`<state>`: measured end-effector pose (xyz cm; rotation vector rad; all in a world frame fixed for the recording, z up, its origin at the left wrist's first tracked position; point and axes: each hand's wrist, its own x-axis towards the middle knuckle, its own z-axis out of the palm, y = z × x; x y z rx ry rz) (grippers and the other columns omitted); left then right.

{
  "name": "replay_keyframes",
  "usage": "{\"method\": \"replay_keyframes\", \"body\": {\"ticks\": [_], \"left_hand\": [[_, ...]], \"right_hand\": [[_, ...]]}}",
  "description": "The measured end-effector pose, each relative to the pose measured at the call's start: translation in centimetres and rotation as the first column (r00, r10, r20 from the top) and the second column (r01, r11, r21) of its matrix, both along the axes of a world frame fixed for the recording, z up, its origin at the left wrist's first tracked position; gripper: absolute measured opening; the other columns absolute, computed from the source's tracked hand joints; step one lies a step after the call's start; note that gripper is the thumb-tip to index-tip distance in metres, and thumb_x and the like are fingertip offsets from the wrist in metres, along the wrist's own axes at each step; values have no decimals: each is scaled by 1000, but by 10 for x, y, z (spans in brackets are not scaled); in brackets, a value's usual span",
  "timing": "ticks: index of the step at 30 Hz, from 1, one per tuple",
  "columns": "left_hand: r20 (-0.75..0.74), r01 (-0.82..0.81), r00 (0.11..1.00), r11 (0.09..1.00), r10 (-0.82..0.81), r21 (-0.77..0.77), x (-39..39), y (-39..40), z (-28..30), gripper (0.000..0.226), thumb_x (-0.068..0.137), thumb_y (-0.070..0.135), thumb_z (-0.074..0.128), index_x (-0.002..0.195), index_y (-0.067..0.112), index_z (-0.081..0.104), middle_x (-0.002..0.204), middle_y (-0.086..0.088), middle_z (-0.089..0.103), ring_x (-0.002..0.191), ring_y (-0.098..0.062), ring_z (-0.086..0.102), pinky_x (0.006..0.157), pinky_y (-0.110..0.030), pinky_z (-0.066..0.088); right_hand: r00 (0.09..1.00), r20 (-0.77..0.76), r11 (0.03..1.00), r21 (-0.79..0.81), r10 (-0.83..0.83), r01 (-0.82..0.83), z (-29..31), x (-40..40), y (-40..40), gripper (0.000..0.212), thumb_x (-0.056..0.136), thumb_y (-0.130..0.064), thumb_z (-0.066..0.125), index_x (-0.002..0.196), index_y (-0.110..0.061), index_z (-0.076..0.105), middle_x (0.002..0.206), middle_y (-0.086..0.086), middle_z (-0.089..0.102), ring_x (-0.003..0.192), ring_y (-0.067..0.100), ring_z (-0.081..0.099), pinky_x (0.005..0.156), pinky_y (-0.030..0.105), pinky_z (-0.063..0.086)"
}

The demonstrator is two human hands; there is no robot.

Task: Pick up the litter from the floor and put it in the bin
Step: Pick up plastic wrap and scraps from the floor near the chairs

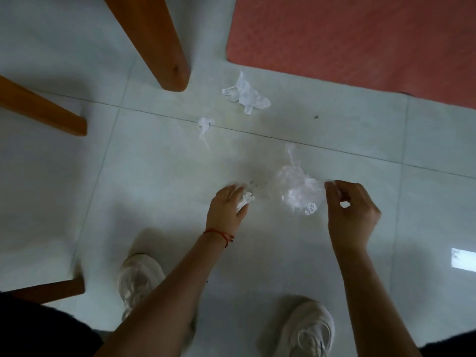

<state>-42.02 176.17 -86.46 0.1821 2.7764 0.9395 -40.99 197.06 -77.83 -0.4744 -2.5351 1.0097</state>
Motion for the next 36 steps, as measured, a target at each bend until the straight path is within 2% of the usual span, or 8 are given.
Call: {"method": "replay_keyframes", "body": {"ticks": [5, 9, 11, 17, 21, 25, 32, 36], "left_hand": [[-8, -5, 1000, 1000, 5, 9, -6, 12, -24, 32, 65, -1, 76, 95, 0, 66, 98, -21, 67, 90, -40, 62, 83, -47, 49], [26, -34, 999, 999, 34, 29, -6, 18, -34, 29, 59, -5, 77, 85, 1, 67, 81, -21, 65, 78, -39, 62, 73, -43, 51], [33, -50, 998, 998, 49, 44, -6, 20, -38, 24, 60, -7, 77, 81, 0, 67, 76, -22, 63, 75, -38, 62, 71, -41, 51], [105, -127, 987, 992, 124, 24, -10, 15, -46, 11, 71, -1, 73, 82, 0, 70, 81, -22, 65, 78, -36, 64, 67, -30, 46], [76, -147, 987, 989, 145, 24, -16, 6, -37, 12, 66, -7, 73, 77, -2, 71, 77, -22, 67, 71, -36, 65, 64, -26, 37], [24, -182, 983, 983, 181, 23, -28, -3, 1, 10, 67, -6, 73, 75, -1, 71, 71, -23, 66, 64, -35, 64, 57, -31, 49], [-117, -173, 977, 983, 180, 69, -54, -17, 116, 9, 68, -5, 72, 76, -2, 71, 66, -20, 64, 58, -30, 63, 55, -32, 51], [-184, -133, 972, 988, 145, 80, -59, -20, 186, 10, 66, -8, 72, 76, -4, 70, 62, -20, 62, 54, -30, 61, 56, -29, 51]], "right_hand": [[999, -2, 999, -11, -32, 32, -20, 0, 10, 10, 82, -10, 64, 77, -2, 66, 71, 11, 64, 60, 15, 54, 57, 4, 37], [1000, 1, 1000, -10, -25, 25, -27, -1, 10, 13, 83, -13, 63, 75, -4, 66, 69, 10, 64, 59, 16, 55, 55, 10, 38], [1000, 6, 1000, 8, -17, 17, -30, -2, 11, 13, 83, -13, 63, 74, -4, 66, 68, 9, 63, 58, 15, 54, 55, 9, 38], [999, 27, 999, 31, -23, 22, -37, -8, 8, 11, 83, -9, 63, 75, -1, 66, 68, 12, 64, 58, 16, 54, 54, 5, 36], [999, 43, 1000, 19, -26, 25, -37, -13, 1, 11, 83, -9, 64, 75, -2, 66, 70, 12, 64, 58, 16, 54, 56, 5, 36], [997, 79, 1000, 18, 1, -2, -16, -19, -6, 10, 83, -7, 64, 74, -3, 65, 71, 12, 64, 59, 17, 54, 57, 7, 36], [984, 125, 989, 59, 125, -133, 70, -31, -18, 6, 81, -3, 65, 76, 0, 66, 71, 14, 65, 60, 16, 54, 54, 19, 36], [984, 120, 991, 32, 128, -133, 132, -38, -25, 6, 82, -3, 65, 77, 0, 66, 71, 14, 64, 61, 14, 53, 55, 10, 35]]}}
